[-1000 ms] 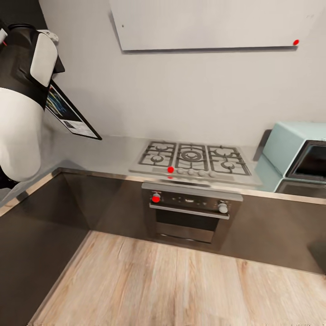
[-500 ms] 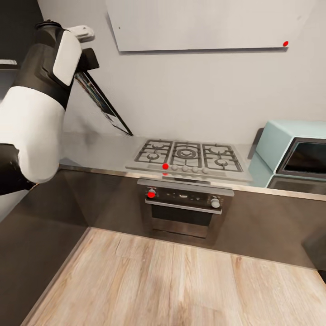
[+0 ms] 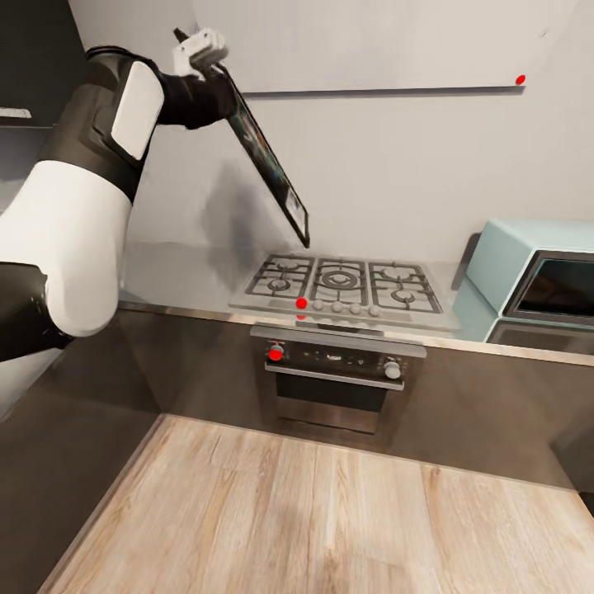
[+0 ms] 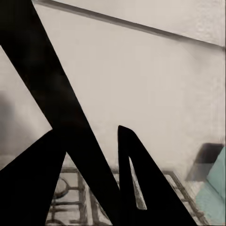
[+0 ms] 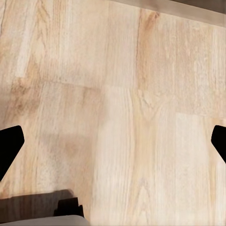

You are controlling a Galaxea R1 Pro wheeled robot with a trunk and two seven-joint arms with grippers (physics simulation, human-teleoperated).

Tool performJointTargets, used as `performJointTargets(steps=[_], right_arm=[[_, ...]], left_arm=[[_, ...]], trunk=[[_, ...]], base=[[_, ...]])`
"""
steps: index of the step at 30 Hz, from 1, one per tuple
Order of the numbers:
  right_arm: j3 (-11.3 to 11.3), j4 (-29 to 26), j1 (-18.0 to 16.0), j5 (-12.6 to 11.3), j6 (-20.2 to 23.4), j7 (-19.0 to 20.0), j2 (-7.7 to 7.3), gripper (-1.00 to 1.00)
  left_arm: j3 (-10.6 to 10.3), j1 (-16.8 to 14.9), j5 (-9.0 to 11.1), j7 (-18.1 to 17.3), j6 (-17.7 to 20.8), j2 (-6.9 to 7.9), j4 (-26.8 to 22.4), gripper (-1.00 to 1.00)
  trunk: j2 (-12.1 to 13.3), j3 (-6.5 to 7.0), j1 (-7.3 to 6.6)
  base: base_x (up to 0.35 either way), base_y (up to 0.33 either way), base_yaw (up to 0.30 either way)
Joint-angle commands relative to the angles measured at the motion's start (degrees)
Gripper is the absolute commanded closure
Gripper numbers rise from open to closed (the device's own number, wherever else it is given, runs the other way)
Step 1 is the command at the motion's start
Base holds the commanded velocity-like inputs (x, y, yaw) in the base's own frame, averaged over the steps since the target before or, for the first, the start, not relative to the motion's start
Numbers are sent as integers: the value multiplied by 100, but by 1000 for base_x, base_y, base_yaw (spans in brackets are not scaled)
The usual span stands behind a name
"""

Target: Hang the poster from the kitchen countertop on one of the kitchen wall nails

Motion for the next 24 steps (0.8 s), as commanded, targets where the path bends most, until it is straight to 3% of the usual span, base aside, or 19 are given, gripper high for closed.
performJointTargets(steps=[1, 2, 3, 4, 6, 9, 13, 14, 16, 17, 19, 24], right_arm=[[3, -5, 1, -2, -10, -14, -4, -100], [2, -5, 1, -2, -10, -14, -5, -100], [0, -5, 1, -2, -10, -14, -10, -100], [0, -3, 1, -2, -10, -17, -15, -100], [-4, -2, 1, -4, -9, -17, -16, -100], [-6, -3, 1, -8, -9, -15, -22, -100], [-7, -2, 1, -10, -9, -16, -25, -100], [-9, 0, 1, -10, -9, -17, -25, -100], [-12, 1, 1, -14, -9, -18, -28, -100], [-13, 2, 1, -16, -9, -20, -30, -100], [-15, 3, 1, -17, -9, -21, -32, -100], [-16, -2, 1, -21, -9, -14, -43, -100]], left_arm=[[-1, 31, -66, -637, 13, 108, 2, 100], [-1, 54, -66, -916, 12, 159, 3, 100], [0, 103, -70, -1579, 11, 279, 4, 100], [1, 160, -78, -2677, 9, 495, 10, 100], [1, 180, -85, -3324, 9, 663, 17, 100], [-2, 199, -90, -4056, 11, 842, 159, 100], [-11, 205, -94, -4649, 5, 915, 491, 100], [-16, 207, -100, -5029, -5, 960, 657, 100], [-24, 207, -129, -5458, -23, 1008, 853, 100], [-33, 208, -174, -5819, -45, 1043, 1026, 100], [-43, 209, -260, -6133, -93, 1065, 1187, 100], [-63, 236, -720, -7012, -550, 1085, 1826, 100]], trunk=[[-3, -4, 0], [-3, -4, 0], [-3, -4, 0], [-3, -4, 0], [-3, -4, 0], [-3, -4, 0], [-3, -4, 0], [-3, -4, 0], [-3, -4, 0], [-3, -4, 0], [-3, -4, 0], [-3, -4, 0]], base=[[0, 0, 0], [0, 0, 0], [0, 0, 0], [0, 0, 0], [0, 0, 0], [0, 0, 0], [0, 0, 0], [0, 0, 0], [0, 0, 0], [0, 0, 0], [0, 0, 0], [0, 0, 0]])
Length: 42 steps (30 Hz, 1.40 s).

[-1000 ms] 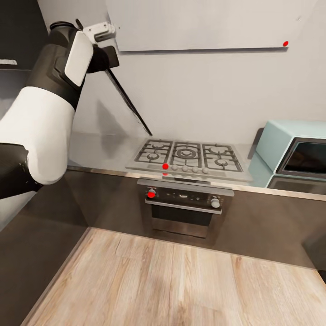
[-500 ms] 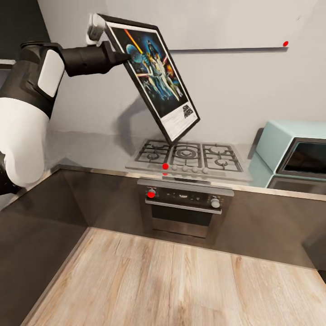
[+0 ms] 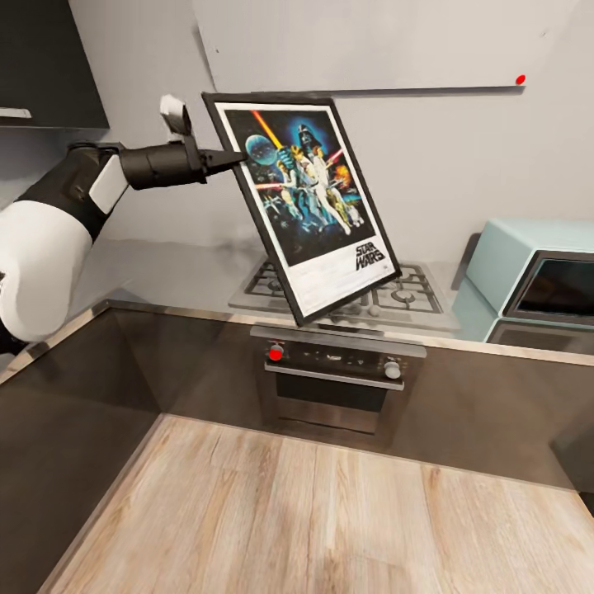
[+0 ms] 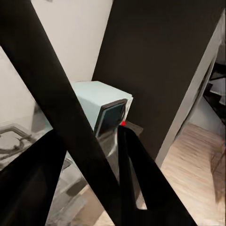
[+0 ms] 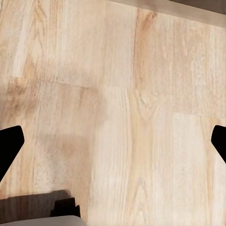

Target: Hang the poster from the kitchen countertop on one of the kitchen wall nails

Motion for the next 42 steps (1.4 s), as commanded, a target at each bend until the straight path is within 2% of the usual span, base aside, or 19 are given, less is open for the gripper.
performJointTargets(steps=[1, 2, 4, 6, 9, 11, 12, 14, 16, 18, 19, 21, 22, 23, 24, 26, 27, 33, 42], right_arm=[[1, -6, 1, -6, -10, -11, -8, -100], [-1, -7, 1, -10, -7, -9, -35, -100], [-3, -7, 1, -22, -5, -5, -99, -100], [-6, -11, 0, -36, -3, 22, -255, -100], [-11, -35, -11, -36, -2, 256, -336, -100], [-14, -60, -26, -27, -1, 778, -422, -100], [-17, -86, -39, -24, 0, 1081, -500, -100], [-19, -131, -50, -26, 6, 1398, -618, -100], [-48, -251, -63, -32, 31, 2100, -897, -100], [-148, -316, -70, -34, 46, 2468, -1006, -100], [-350, -373, -78, -35, 59, 2852, -1079, -100], [-621, -412, -109, -36, 77, 3273, -1130, -100], [-911, -437, -173, -35, 99, 3746, -1165, -100], [-1322, -462, -306, -26, 194, 4535, -1227, -100], [-1769, -490, -497, -17, 485, 5437, -1379, -100], [-1950, -501, -581, -19, 646, 5808, -1449, -100], [-2073, -512, -664, -24, 760, 6079, -1499, -100], [-2100, -484, -924, 5, 820, 6313, -1510, -100], [-2080, -307, -999, 30, 802, 6312, -1503, -100]], left_arm=[[-4, 21, -60, -298, -194, 5, 208, 100], [-6, 44, -152, -571, -473, 4, 406, 100], [-7, 58, -242, -814, -748, 2, 611, 100], [-8, 73, -421, -1208, -1265, -9, 1055, 100], [-8, 100, -636, -1402, -1765, -14, 1333, 100], [-8, 244, -784, -1402, -2159, -13, 1448, 100], [-8, 320, -823, -1402, -2277, -12, 1476, 100], [-8, 390, -860, -1402, -2375, -14, 1494, 100], [-10, 543, -997, -1402, -2632, -16, 1514, 100], [-9, 599, -1100, -1402, -2758, -17, 1519, 100], [-9, 637, -1213, -1402, -2860, -18, 1523, 100], [-9, 664, -1318, -1402, -2943, -19, 1528, 100], [-9, 716, -1399, -1402, -3014, -19, 1531, 100], [-8, 845, -1472, -1402, -3095, -19, 1530, 100], [-12, 988, -1517, -1402, -3243, -20, 1528, 100], [-16, 1059, -1532, -1402, -3370, -24, 1532, 100], [-18, 1124, -1542, -1402, -3469, -115, 1535, 100], [-20, 1236, -1547, -1402, -3519, -339, 1531, 100], [-20, 1279, -1548, -1402, -3526, -561, 1527, 100]], trunk=[[-4, -4, 0], [-4, -4, 0], [-4, -4, 0], [-4, -4, 0], [-4, -4, 0], [-4, -4, 0], [-4, -4, 0], [-4, -4, 0], [-4, -4, 0], [-4, -4, 0], [-4, -4, 0], [-4, -4, 0], [-4, -4, 0], [-4, -4, 0], [-4, -4, 0], [-4, -4, 0], [-4, -4, 0], [-4, -4, 0], [-4, -4, 0]], base=[[0, 0, 0], [0, 0, 0], [0, 0, 0], [0, 0, 0], [0, 0, 0], [0, 0, 0], [0, 0, 0], [0, 0, 0], [0, 0, 0], [0, 0, 0], [0, 0, 0], [0, 0, 0], [0, 0, 0], [0, 0, 0], [0, 0, 0], [0, 0, 0], [0, 0, 0], [0, 0, 0], [-163, 23, 0]])
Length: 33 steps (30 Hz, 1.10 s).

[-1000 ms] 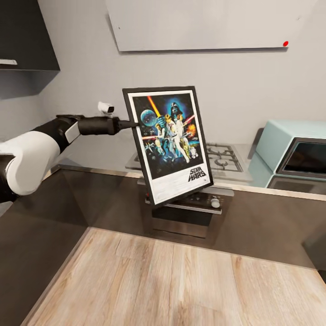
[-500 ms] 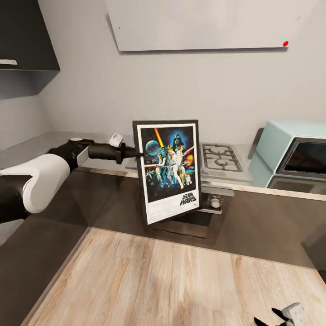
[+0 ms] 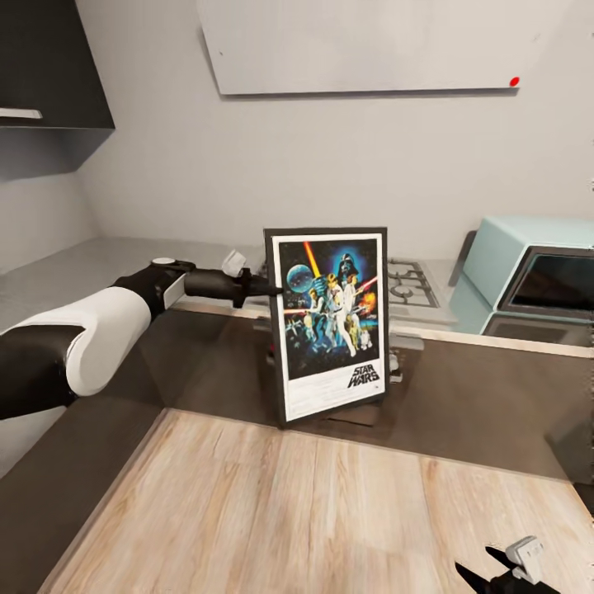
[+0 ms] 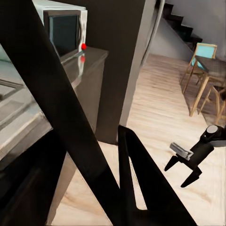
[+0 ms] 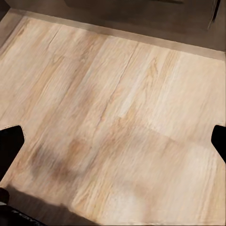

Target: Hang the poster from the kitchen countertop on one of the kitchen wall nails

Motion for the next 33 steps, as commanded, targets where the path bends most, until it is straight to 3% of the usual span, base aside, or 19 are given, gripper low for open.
performJointTargets(steps=[1, 4, 10, 15, 16, 20, 25, 28, 29, 33], right_arm=[[-13, 4, -7, -1, 21, 29, 0, -100], [-12, 13, -98, -4, 36, 51, -6, -100], [-6, 78, -810, 21, 373, 168, -60, -100], [-4, 184, -1620, 28, 767, 757, -370, -100], [-4, 335, -1932, 29, 829, 1085, -528, -100], [7, 840, -2560, 29, 1121, 1922, -891, -100], [8, 1015, -2770, 26, 1238, 2394, -1175, -100], [14, 1049, -2844, 22, 1294, 2554, -1235, -100], [103, 1065, -2870, 19, 1306, 2840, -1240, -100], [501, 1076, -2877, 14, 1307, 2975, -1236, -100]], left_arm=[[-6, -1, 1, -14, 0, -15, -6, 100], [-9, 2, 1, -14, -2, -60, -6, 100], [-11, 16, -20, -14, -8, -177, -6, 100], [-10, 36, -356, -14, -10, -308, -6, 100], [-7, 53, -464, -14, -10, -338, -6, 100], [-7, 173, -579, -14, -10, -523, -5, 100], [-12, 344, -730, -14, -13, -687, -6, 100], [-13, 393, -765, -14, -16, -800, -6, 100], [-21, 412, -777, -14, -18, -958, -6, 100], [-29, 417, -781, -14, -147, -1043, -3, 100]], trunk=[[-3, -5, -3], [-3, -5, -3], [-3, -5, -3], [-3, -5, -3], [-3, -5, -3], [-3, -5, -3], [-3, -5, -3], [-3, -5, -3], [-3, -5, -3], [-3, -5, -3]], base=[[-312, 63, 0], [-316, 51, 0], [-132, 13, 0], [-21, 2, 0], [-5, 0, 0], [-2, 0, 0], [0, 0, 0], [0, 0, 0], [0, 0, 0], [0, 0, 0]])
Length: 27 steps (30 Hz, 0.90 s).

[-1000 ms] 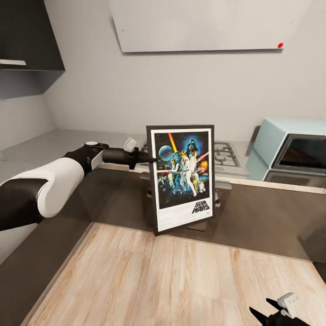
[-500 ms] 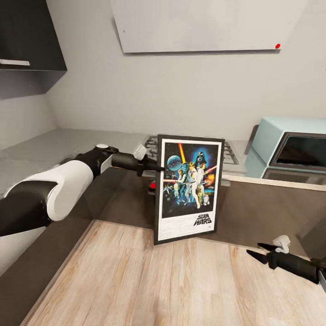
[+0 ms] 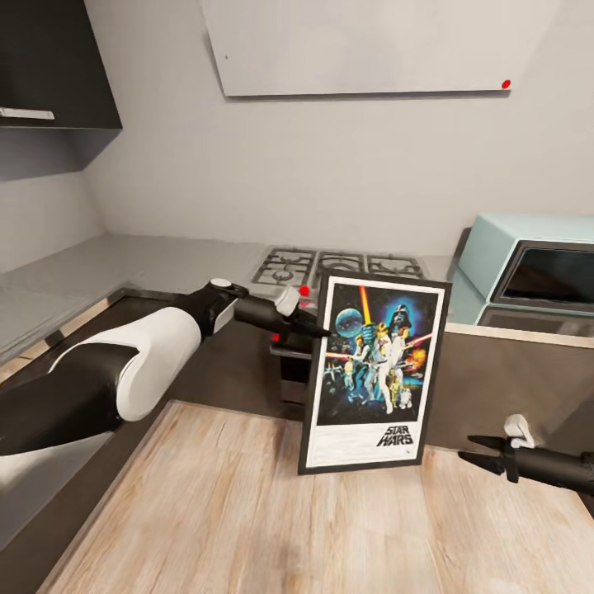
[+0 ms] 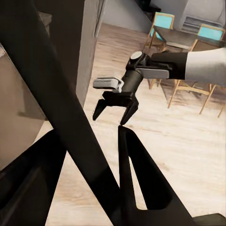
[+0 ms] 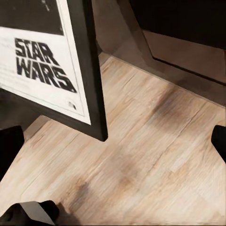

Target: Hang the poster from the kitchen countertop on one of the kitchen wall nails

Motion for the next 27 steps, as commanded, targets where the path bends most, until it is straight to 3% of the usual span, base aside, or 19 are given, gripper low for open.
performJointTargets(steps=[1, 4, 5, 10, 27], right_arm=[[47, -1, -4, 1, 60, 34, 3, -100], [240, -5, -6, -9, 62, 160, 27, -100], [329, -13, -6, -11, 75, 492, 59, -100], [359, -16, -6, -32, 90, 736, 73, -100], [386, -51, -50, -87, 353, 861, 81, -100]], left_arm=[[-11, -3, 10, -12, -36, -11, -3, 100], [-12, 26, 9, -12, -96, -85, 0, 100], [-18, 101, 9, -12, -117, -85, -3, 100], [-21, 129, 9, -12, -127, -85, -2, 100], [-30, 138, 9, -12, -248, -85, -5, 100]], trunk=[[-4, -6, 0], [-4, -6, 0], [-4, -6, 0], [-4, -6, 0], [-4, -6, 0]], base=[[0, 0, 0], [0, 0, 0], [0, 0, 0], [0, 0, 0], [0, 0, 0]])
